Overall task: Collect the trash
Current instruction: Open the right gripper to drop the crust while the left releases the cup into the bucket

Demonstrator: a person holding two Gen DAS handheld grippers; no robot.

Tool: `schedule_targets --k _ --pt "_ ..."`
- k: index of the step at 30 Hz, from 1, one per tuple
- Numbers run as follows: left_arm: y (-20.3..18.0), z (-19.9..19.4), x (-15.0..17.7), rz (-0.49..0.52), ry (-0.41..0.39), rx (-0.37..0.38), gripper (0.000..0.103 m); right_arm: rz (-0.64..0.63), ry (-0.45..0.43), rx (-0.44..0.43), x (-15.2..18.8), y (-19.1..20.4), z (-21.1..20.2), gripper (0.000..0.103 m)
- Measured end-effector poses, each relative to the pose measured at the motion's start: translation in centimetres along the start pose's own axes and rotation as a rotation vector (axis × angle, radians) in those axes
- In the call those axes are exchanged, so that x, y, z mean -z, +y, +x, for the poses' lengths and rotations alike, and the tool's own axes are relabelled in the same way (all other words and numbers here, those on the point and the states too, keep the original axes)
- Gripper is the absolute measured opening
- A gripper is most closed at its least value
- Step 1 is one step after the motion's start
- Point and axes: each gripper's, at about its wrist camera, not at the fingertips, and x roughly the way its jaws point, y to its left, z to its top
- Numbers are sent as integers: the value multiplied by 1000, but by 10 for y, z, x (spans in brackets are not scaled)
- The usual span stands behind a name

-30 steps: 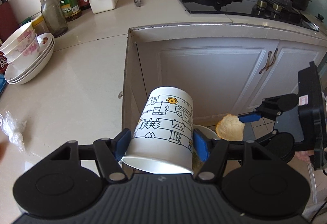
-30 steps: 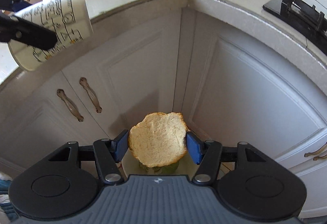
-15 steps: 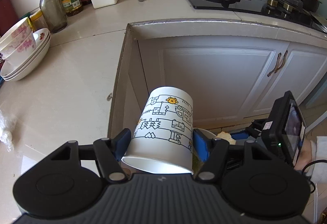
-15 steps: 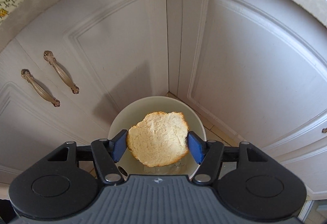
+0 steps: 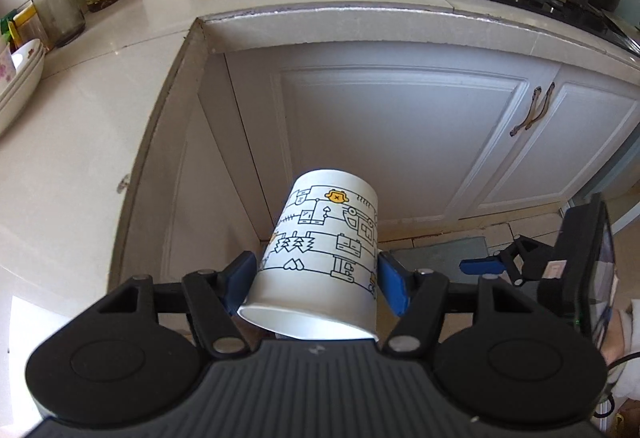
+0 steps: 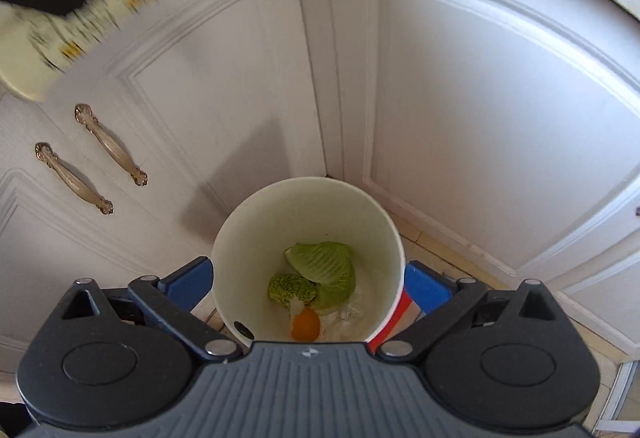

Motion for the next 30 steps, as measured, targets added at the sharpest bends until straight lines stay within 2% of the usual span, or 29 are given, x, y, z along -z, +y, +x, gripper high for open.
schedule_targets --k 7,16,23,25,26,27,30 --pt "-12 48 9 -20 66 25 65 15 -52 33 5 -4 -31 103" --pt "-20 119 27 -64 174 29 65 17 -74 81 15 -3 -61 103" --pt "-28 151 30 -47 193 32 66 62 -83 138 27 -8 -80 103" --pt "-30 159 31 -41 192 31 71 81 -82 152 30 -9 -82 103" --pt "-31 162 32 -44 197 29 76 90 -81 159 32 -10 -85 103" --pt "-33 166 32 -48 199 29 86 97 -80 164 33 -11 -86 103" --pt "-37 169 34 -48 190 21 87 113 -74 178 38 -13 -89 103"
